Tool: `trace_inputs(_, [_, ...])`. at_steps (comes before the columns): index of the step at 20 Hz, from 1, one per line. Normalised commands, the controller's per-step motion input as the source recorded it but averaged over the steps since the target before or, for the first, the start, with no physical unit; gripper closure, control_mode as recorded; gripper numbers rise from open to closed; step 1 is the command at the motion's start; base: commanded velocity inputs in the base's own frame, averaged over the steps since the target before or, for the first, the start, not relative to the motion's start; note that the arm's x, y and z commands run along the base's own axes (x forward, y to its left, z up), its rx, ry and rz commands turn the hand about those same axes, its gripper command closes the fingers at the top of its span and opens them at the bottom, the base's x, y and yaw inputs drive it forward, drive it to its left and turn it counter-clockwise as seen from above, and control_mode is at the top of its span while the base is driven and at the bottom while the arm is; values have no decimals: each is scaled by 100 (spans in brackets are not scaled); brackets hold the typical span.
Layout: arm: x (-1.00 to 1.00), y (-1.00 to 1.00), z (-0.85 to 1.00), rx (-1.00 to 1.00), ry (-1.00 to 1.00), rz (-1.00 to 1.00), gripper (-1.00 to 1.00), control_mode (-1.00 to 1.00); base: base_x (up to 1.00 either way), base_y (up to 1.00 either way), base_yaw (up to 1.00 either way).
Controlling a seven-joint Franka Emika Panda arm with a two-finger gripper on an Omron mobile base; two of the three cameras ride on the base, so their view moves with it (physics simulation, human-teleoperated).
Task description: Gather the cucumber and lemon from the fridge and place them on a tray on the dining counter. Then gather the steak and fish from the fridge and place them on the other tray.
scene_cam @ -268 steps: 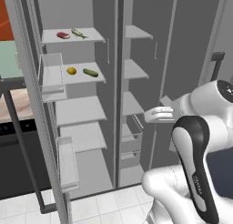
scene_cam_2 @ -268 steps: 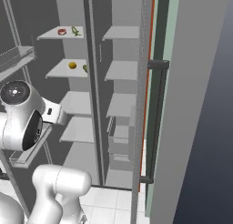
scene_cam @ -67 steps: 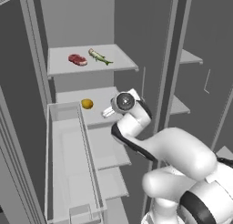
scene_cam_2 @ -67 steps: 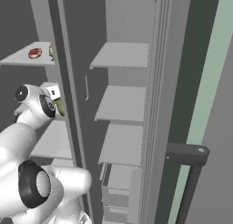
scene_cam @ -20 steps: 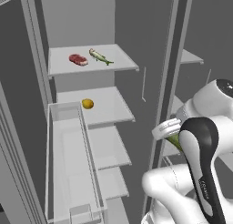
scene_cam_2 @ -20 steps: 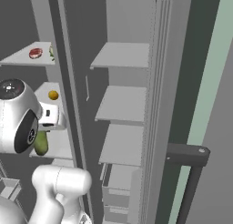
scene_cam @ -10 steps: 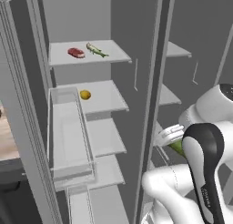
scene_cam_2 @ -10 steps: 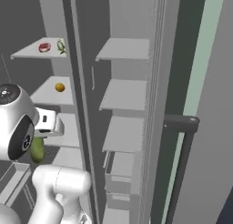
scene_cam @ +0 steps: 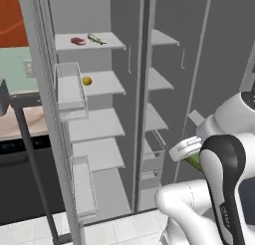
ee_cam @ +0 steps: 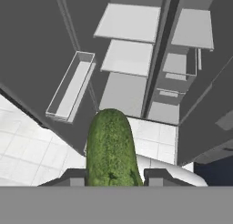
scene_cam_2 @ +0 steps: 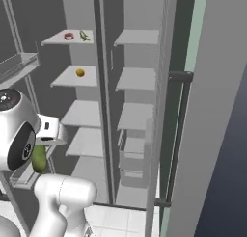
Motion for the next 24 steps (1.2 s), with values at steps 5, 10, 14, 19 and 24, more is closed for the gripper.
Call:
trace_inputs(5, [0,0,0,0,0,0,100,100,-100,8,0])
trace_inputs(10, [0,0,0,0,0,0,100,100,-90,42,0])
trace_inputs(14, [0,0,0,0,0,0,100,100,-63,79,3])
trace_inputs(19, [0,0,0,0,0,0,100,100,-46,90,20])
trace_inputs(24, [0,0,0,0,0,0,100,100,-33,87,35])
